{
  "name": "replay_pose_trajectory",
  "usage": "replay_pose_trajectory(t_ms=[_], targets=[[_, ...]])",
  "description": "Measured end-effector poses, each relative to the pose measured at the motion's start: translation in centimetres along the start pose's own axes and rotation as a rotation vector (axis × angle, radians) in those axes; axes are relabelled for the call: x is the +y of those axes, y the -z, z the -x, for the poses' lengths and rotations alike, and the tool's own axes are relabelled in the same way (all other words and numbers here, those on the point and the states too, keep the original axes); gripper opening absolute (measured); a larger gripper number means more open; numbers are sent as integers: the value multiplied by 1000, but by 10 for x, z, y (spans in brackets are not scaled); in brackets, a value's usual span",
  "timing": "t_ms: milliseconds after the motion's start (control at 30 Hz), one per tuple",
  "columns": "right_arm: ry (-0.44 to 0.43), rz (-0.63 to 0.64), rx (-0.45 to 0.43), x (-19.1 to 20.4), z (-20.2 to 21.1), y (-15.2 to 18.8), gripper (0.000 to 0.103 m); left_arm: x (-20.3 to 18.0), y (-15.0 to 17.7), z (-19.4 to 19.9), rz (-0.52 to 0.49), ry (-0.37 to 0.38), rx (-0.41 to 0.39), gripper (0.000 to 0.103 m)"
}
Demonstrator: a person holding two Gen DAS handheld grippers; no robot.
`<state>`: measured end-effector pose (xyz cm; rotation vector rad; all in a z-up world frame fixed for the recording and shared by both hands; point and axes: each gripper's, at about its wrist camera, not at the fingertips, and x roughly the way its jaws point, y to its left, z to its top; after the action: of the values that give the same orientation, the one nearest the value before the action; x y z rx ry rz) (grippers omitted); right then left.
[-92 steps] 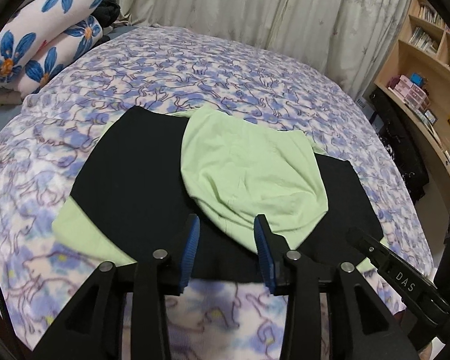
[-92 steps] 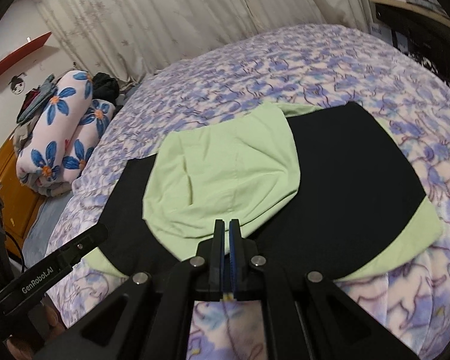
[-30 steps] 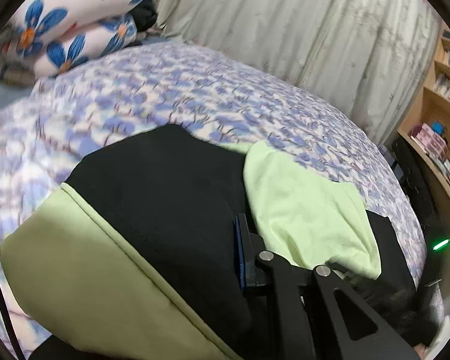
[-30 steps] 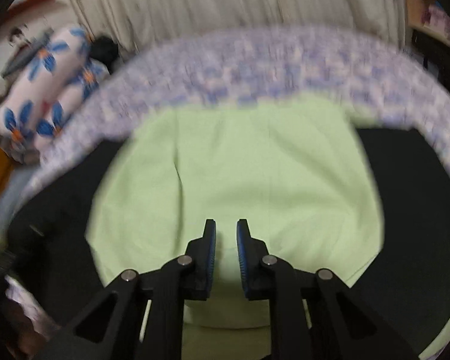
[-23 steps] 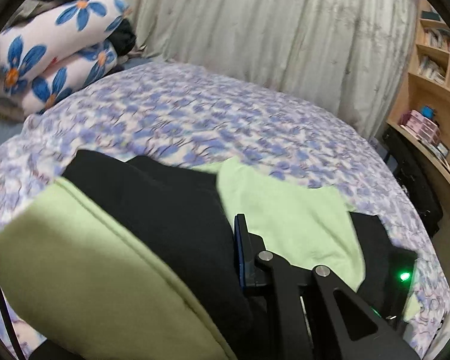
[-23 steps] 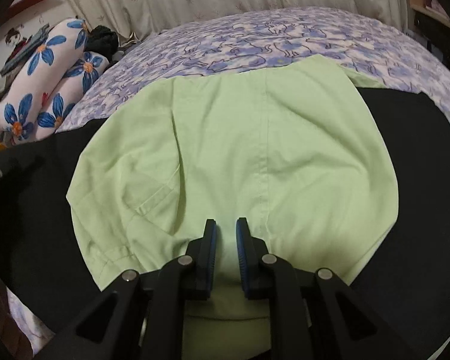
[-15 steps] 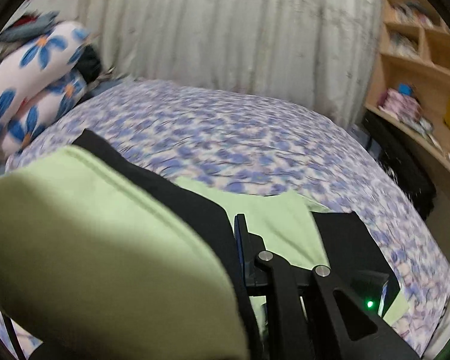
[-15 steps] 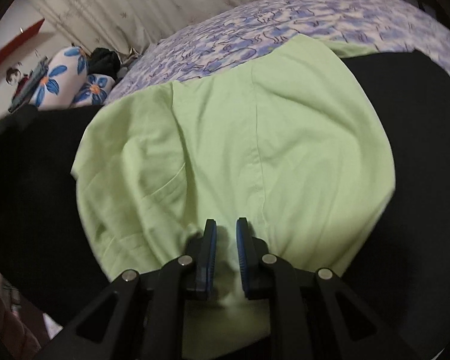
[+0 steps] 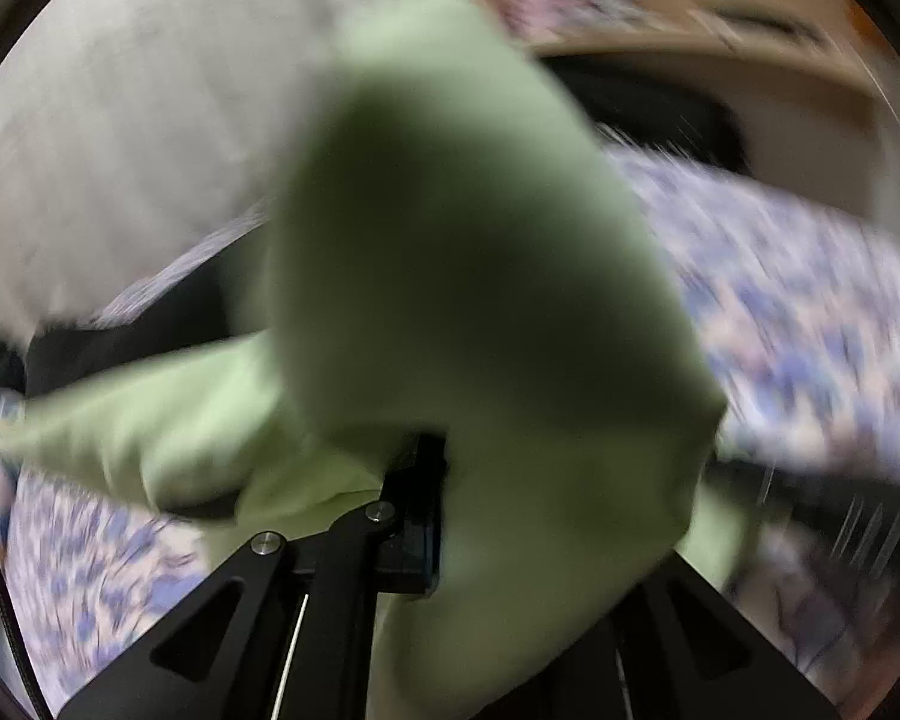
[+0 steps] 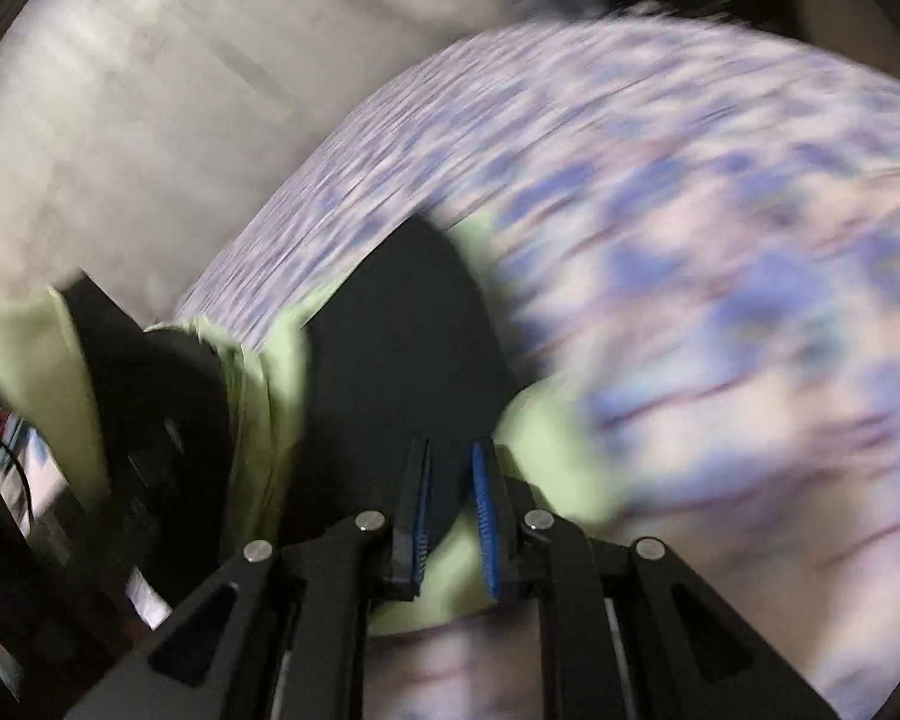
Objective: Fold large clothes
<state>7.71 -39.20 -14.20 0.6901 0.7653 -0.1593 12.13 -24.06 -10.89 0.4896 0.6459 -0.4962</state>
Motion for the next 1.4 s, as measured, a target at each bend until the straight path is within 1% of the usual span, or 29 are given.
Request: replay_pose_trajectory(t_ms=[33, 67, 133, 200, 233, 267, 333, 367, 400, 433, 467, 633, 667, 700, 767, 867, 933, 1033, 1100, 1133, 1200, 1233, 1300, 1400], targets=[[24, -24, -15, -13, 4, -5, 14, -17, 5, -9, -50, 3, 23, 8], [42, -44, -20, -23, 5, -8, 14, -28, 10, -16, -78, 3, 42, 9], [52, -80, -19, -37, 4, -13, 14, -44, 20, -30, -110, -13, 90, 11], [55, -91, -11, -45, 2, -14, 14, -48, 23, -32, -115, -12, 93, 11], [52, -93, -3, -46, -2, -14, 14, -48, 23, -29, -118, -7, 85, 13], [48, -93, 3, -46, -3, -15, 14, -48, 22, -28, -118, 4, 85, 22], [38, -89, 18, -45, -6, -13, 14, -44, 20, -22, -91, 66, 90, 33], [31, -85, 24, -43, -9, -14, 14, -42, 21, -19, -80, 86, 89, 45], [24, -84, 25, -43, -10, -16, 14, -40, 21, -13, -68, 96, 85, 52], [18, -79, 24, -41, -9, -16, 14, -38, 23, -10, -56, 97, 76, 63], [16, -71, 22, -40, -8, -16, 14, -34, 24, -5, -46, 105, 67, 70], [24, -49, 3, -35, 1, -25, 14, -7, 27, 27, 69, 227, 54, 71], [21, -47, 1, -34, 3, -28, 14, -3, 29, 33, 90, 238, 52, 72], [17, -44, 1, -35, 6, -30, 15, 8, 32, 41, 132, 248, 48, 72], [-2, -31, -3, -29, 13, -37, 31, 26, 37, 52, 190, 238, 47, 73], [-19, 45, -4, -12, 20, -47, 34, 66, 46, 60, 313, 193, 56, 73], [-42, 94, 36, 1, 15, -53, 35, 99, 58, 60, 422, 157, 68, 73], [-97, 122, 145, 13, -6, -59, 35, 138, 76, 48, 546, 114, 120, 73], [-108, 135, 211, 18, -24, -60, 35, 159, 92, 35, 620, 103, 168, 73], [-100, 140, 233, 20, -30, -60, 35, 164, 98, 29, 641, 104, 185, 73], [-85, 154, 270, 23, -45, -59, 35, 175, 112, 16, 698, 122, 233, 73], [-77, 169, 286, 26, -51, -60, 35, 177, 119, 10, 725, 149, 245, 73], [-81, 182, 307, 29, -61, -63, 35, 180, 128, 3, 776, 201, 252, 73], [-94, 208, 354, 35, -79, -65, 35, 181, 132, -4, 800, 248, 245, 73]])
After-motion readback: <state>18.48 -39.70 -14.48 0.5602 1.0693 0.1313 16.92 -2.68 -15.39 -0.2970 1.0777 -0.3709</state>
